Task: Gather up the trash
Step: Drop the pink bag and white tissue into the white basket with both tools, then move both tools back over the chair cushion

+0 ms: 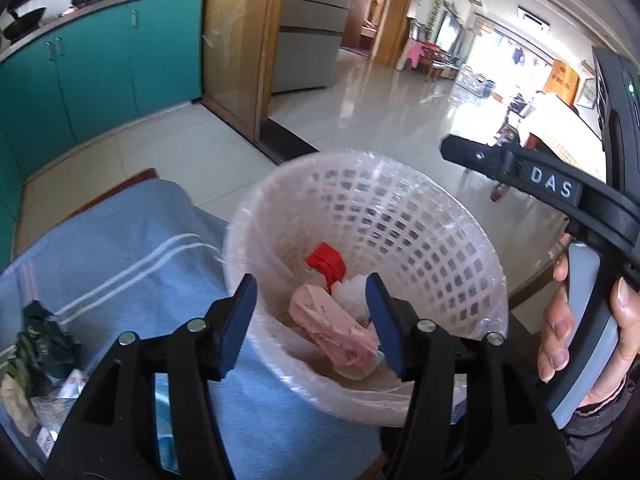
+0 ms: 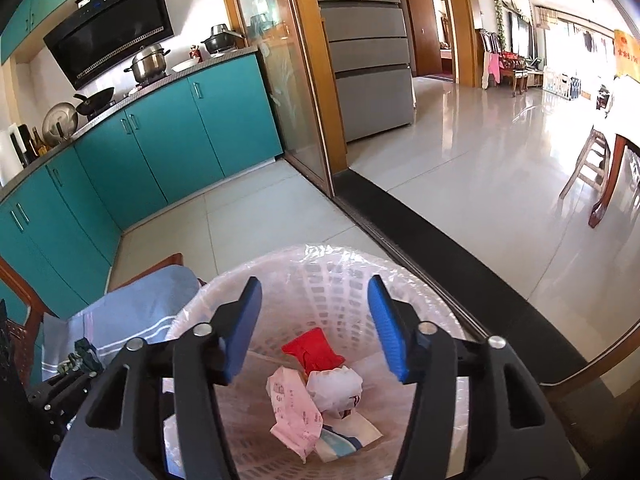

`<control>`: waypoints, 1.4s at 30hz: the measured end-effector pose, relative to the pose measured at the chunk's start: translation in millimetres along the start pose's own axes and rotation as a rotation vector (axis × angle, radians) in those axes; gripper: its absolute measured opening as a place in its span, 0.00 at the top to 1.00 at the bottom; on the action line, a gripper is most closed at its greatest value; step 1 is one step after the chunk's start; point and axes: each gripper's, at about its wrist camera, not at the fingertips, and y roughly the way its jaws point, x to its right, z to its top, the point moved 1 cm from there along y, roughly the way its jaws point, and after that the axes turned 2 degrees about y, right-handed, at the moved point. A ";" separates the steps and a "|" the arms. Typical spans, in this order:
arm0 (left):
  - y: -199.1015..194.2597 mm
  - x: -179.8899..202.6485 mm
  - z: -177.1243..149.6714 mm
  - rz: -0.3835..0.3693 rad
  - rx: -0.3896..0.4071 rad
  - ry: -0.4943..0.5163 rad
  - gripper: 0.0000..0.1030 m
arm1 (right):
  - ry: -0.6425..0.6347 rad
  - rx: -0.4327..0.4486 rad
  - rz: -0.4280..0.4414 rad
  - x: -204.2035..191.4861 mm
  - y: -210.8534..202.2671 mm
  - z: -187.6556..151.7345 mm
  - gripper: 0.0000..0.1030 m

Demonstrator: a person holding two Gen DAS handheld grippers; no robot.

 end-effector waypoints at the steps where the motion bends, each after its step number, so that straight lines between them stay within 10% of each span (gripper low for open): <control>1: -4.3 -4.5 1.2 0.023 0.008 -0.004 0.41 | 0.000 0.002 0.005 -2.1 0.1 0.7 0.41; 15: -94.7 -155.2 -3.5 0.489 0.117 -0.321 0.13 | -0.141 0.036 0.191 -87.8 -2.5 -16.4 0.27; 23: -123.8 -208.6 -28.0 0.500 0.142 -0.486 0.08 | -0.400 0.162 0.394 -161.4 -38.2 -59.0 0.03; 32: -156.9 -188.8 -33.0 0.659 0.440 -0.418 0.03 | -0.429 0.149 0.519 -175.9 -42.0 -67.2 0.03; 42: -163.6 -223.1 -47.0 0.507 0.457 -0.585 0.03 | -0.388 0.102 0.473 -178.5 -30.0 -65.1 0.03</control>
